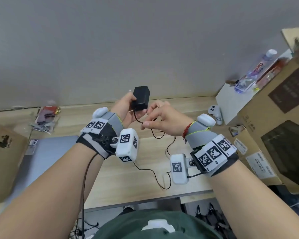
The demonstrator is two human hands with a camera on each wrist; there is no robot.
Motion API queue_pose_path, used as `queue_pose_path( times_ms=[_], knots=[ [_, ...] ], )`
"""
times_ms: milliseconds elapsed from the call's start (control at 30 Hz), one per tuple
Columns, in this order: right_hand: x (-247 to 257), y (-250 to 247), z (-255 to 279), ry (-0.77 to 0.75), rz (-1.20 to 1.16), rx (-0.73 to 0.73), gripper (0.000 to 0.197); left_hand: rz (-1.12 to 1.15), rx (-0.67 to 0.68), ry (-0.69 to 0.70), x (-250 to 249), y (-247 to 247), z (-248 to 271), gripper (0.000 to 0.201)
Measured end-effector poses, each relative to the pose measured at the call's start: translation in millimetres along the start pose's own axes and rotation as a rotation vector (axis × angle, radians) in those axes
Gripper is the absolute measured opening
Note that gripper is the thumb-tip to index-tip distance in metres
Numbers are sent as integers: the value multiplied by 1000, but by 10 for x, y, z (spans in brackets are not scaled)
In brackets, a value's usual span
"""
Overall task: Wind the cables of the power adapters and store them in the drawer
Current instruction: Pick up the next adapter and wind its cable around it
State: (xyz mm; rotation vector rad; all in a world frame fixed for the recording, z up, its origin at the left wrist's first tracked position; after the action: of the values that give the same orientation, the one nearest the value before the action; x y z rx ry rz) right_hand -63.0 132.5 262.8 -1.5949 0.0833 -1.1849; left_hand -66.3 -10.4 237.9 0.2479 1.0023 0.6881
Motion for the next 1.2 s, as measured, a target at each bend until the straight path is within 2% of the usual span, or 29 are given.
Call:
queue_pose_path(
  times_ms=[167, 267, 333, 400, 600, 700, 800, 900, 1000, 1200],
  knots=[
    [-30, 35, -88, 76, 120, 14, 20, -101, 33, 92, -266, 115, 115, 28],
    [-60, 14, -92, 136, -22, 13, 27, -281, 111, 144, -365, 165, 179, 43],
    [-89, -52, -117, 161, -81, -89, 27, -398, 163, 162, -400, 169, 215, 47],
    [-129, -143, -146, 174, -110, -214, 27, -500, 180, 183, -413, 152, 250, 40],
    [-136, -323, -170, 167, -362, -369, 17, -619, 210, 165, -397, 65, 320, 31],
    [-149, -287, -199, 196, -380, -349, 13, -613, 242, 165, -428, 58, 340, 25],
    [-64, -258, -189, 162, -418, -317, 8, -603, 267, 174, -458, 29, 329, 25],
    [65, -279, -171, 133, -404, -310, 24, -616, 281, 173, -458, 9, 340, 25],
    [130, -282, -194, 120, -413, -313, 26, -588, 257, 175, -474, -6, 350, 25],
    [149, -212, -254, 106, -451, -282, 27, -484, 229, 129, -537, -92, 322, 43]
  ],
)
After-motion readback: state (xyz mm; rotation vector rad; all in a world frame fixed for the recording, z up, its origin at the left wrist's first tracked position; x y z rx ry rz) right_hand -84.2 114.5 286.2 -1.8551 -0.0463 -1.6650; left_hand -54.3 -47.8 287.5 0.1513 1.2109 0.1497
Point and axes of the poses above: each hand's wrist, its own z-axis away from the middle knuckle, its own y-axis out of the palm, x = y × z, the point moved 5 cm from there along -z, towards the middle knuckle, and after that the axes turned 10 degrees about z, right-handed, at the moved point
